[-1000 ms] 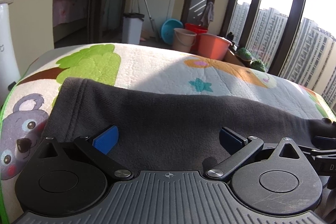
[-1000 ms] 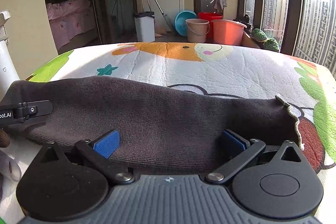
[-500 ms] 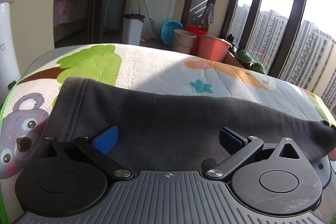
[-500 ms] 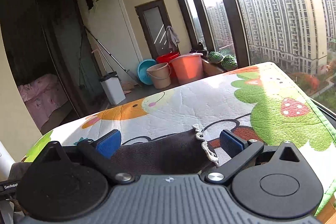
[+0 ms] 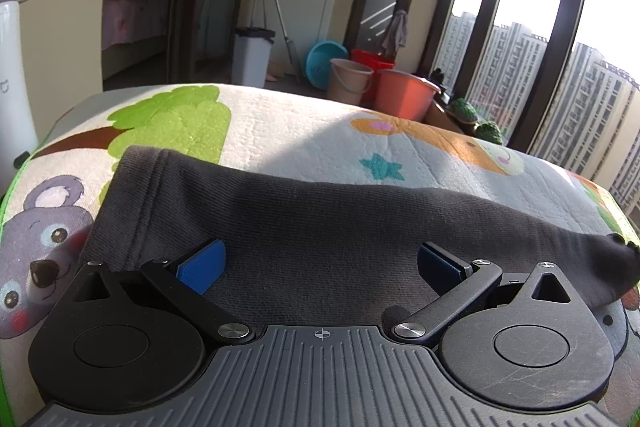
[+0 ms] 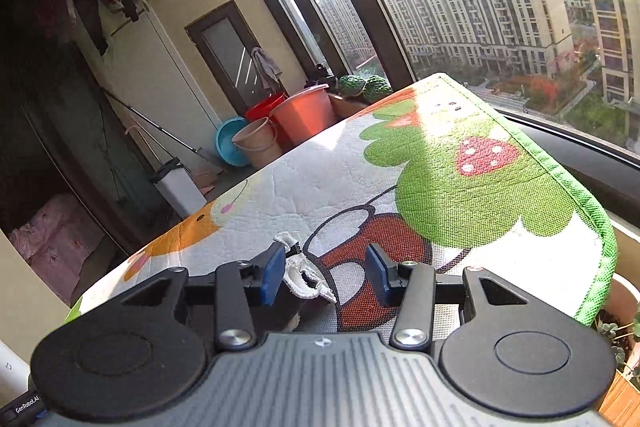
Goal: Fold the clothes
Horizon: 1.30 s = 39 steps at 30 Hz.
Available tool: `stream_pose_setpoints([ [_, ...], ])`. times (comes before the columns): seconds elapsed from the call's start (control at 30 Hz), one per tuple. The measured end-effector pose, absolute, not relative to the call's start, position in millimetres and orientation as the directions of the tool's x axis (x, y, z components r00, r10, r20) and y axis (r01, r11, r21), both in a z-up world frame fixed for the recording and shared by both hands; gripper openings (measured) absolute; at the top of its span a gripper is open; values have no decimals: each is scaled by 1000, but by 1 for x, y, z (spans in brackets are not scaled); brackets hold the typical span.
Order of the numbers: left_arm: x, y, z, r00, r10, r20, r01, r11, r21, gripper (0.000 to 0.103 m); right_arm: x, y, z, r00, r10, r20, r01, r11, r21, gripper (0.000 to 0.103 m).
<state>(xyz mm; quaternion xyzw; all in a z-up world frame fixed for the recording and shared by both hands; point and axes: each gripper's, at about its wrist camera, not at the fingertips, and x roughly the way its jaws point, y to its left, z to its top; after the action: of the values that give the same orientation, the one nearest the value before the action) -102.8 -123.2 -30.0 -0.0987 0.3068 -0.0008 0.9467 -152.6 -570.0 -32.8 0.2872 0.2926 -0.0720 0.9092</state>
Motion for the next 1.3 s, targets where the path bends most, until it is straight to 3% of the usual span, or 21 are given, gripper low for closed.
stream_pose_setpoints([
  [0.03, -103, -123, -30, 812, -63, -580, -59, 980, -188, 103, -150, -568, -35, 815, 47, -577, 296, 823, 485, 56],
  [0.13, -103, -123, -30, 812, -63, -580, -59, 980, -189, 103, -136, -558, -43, 803, 72, -592, 270, 841, 469, 56],
  [0.17, -103, -123, -30, 812, -62, -580, -59, 980, -188, 103, -130, -554, -46, 797, 84, -598, 257, 849, 461, 48],
  [0.2, -103, -123, -30, 812, -62, -580, -59, 981, -187, 103, -122, -549, -45, 790, 94, -606, 238, 864, 444, 28],
  [0.23, -103, -123, -30, 812, -62, -580, -59, 981, -187, 103, -114, -543, -44, 782, 105, -615, 217, 879, 425, 16],
  [0.3, -103, -122, -30, 812, -63, -580, -59, 980, -188, 103, -101, -529, -28, 797, 105, -594, 152, 918, 367, 11],
  [0.5, -104, -122, -30, 813, -65, -578, -58, 980, -192, 103, -111, -522, 32, 899, 196, -392, -16, 909, 417, 11],
  [0.7, -105, -121, -30, 813, -66, -578, -58, 980, -193, 103, -106, -555, -32, 798, 73, -598, 213, 894, 394, 16],
  [0.8, -104, -122, -30, 812, -62, -580, -60, 980, -189, 103, -118, -578, -44, 789, 35, -613, 303, 847, 438, 16],
  [0.87, -103, -125, -30, 807, -51, -588, -63, 983, -171, 103, -127, -589, -44, 801, 75, -594, 300, 808, 507, 27],
  [0.93, -101, -129, -30, 800, -36, -599, -65, 987, -145, 103, -130, -590, -45, 806, 109, -582, 286, 789, 543, 50],
  [1.17, -95, -142, -31, 773, 15, -634, -56, 997, -45, 103, -119, -574, -63, 782, 118, -611, 323, 763, 560, 51],
  [1.23, -96, -140, -29, 775, 4, -632, -55, 997, -60, 103, -112, -563, -65, 773, 165, -613, 283, 775, 565, 38],
  [1.3, -97, -137, -24, 774, -33, -633, -46, 993, -108, 103, -106, -551, -63, 764, 170, -623, 241, 820, 520, 32],
])
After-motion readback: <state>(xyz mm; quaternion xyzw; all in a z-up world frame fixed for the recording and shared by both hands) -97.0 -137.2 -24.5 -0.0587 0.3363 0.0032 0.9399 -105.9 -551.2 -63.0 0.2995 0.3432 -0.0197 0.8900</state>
